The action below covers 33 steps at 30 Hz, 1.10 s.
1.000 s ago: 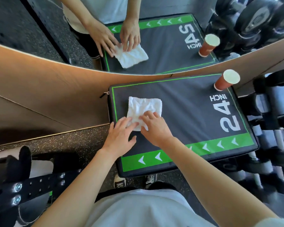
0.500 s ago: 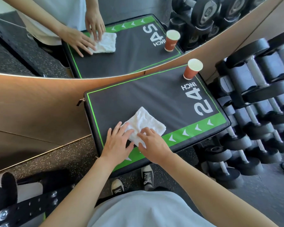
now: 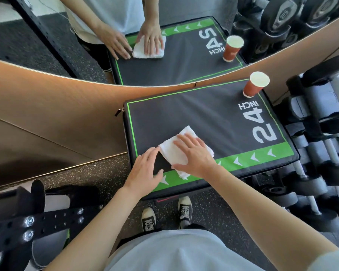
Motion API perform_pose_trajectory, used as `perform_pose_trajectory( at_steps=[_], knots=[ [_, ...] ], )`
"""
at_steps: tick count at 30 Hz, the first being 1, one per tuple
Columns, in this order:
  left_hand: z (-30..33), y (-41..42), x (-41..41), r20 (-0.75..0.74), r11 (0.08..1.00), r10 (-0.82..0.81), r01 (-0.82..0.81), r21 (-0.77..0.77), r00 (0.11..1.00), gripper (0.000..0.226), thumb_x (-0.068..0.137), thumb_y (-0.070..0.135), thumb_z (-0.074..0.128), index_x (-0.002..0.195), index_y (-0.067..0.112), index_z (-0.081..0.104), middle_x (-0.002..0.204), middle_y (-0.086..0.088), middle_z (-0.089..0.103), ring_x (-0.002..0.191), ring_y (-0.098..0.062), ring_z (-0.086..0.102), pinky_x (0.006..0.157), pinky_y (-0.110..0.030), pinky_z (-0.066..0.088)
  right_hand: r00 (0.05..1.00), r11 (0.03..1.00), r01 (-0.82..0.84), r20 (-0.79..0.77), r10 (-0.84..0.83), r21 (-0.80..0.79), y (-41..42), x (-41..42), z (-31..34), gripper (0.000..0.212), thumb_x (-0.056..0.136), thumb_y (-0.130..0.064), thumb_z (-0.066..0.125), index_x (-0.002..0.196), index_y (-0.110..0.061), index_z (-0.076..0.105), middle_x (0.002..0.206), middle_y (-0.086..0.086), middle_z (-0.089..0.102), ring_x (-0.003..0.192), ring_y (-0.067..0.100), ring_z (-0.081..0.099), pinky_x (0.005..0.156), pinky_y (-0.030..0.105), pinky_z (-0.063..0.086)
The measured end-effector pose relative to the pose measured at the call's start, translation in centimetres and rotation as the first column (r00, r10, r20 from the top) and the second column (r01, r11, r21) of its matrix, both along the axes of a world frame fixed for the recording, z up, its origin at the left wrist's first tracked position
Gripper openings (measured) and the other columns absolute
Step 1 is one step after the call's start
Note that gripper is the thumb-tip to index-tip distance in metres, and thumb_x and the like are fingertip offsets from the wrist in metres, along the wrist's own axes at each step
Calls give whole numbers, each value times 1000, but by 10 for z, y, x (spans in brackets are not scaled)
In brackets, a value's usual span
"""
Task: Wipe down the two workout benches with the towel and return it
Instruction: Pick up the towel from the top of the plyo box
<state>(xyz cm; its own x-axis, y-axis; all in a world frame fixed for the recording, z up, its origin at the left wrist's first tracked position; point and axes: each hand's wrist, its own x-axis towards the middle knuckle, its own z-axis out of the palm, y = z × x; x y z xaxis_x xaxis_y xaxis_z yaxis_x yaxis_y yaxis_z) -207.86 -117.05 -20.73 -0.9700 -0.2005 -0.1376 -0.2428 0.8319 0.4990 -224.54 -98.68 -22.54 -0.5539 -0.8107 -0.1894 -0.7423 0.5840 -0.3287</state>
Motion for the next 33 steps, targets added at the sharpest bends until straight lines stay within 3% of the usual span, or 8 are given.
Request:
perform_pose_trajectory(
  at_steps=[6, 11, 16, 21, 26, 33],
  knots=[
    [-7, 0, 4, 6, 1000, 6, -6, 6, 1000, 79, 95, 40, 63, 160, 15, 26, 164, -2, 30, 152, -16, 25, 127, -37, 19, 994, 994, 22, -104, -33, -103, 17, 13, -17, 91, 82, -79, 54, 157, -30, 40, 166, -6, 31, 153, 26, 26, 119, 45, 27],
    [-9, 3, 5, 18, 999, -9, 10, -42, 1000, 81, 92, 46, 61, 160, 16, 27, 166, -1, 27, 154, -16, 21, 129, -43, 14, 968, 985, 25, -243, -67, -171, 15, 22, -20, 71, 90, -72, 54, 142, -24, 56, 142, 0, 52, 125, 30, 49, 92, 47, 45],
    [-7, 5, 3, 3, 997, 7, -7, -76, 1000, 80, 91, 48, 61, 159, 17, 31, 164, -1, 31, 153, -17, 26, 128, -39, 15, 951, 988, -5, -306, -42, -152, 13, 28, -23, 53, 100, -66, 43, 122, -20, 57, 116, 0, 55, 98, 30, 50, 76, 45, 44],
    [0, 5, -3, 2, 998, 33, -33, -45, 999, 71, 95, 43, 59, 157, 18, 36, 161, 1, 37, 150, -15, 30, 126, -34, 23, 945, 995, -11, -326, -24, -103, 5, 21, -15, 42, 100, -58, 50, 108, -19, 61, 95, -2, 56, 83, 26, 52, 65, 40, 45],
    [17, 7, -15, -20, 999, 53, -53, 3, 998, 62, 98, 39, 55, 155, 21, 38, 155, 6, 43, 146, -10, 33, 121, -30, 28, 962, 992, 25, -268, -58, -123, -8, 4, 0, 35, 98, -52, 61, 93, -17, 62, 82, -3, 59, 76, 26, 58, 66, 38, 41],
    [41, 9, -42, -86, 997, 29, -35, -68, 996, 57, 98, 39, 56, 152, 22, 44, 150, 6, 47, 143, -13, 37, 118, -38, 33, 969, 980, 127, -190, -156, -154, -3, -17, 24, 43, 102, -58, 48, 105, -17, 62, 94, -2, 60, 88, 25, 56, 73, 37, 39]
  ],
)
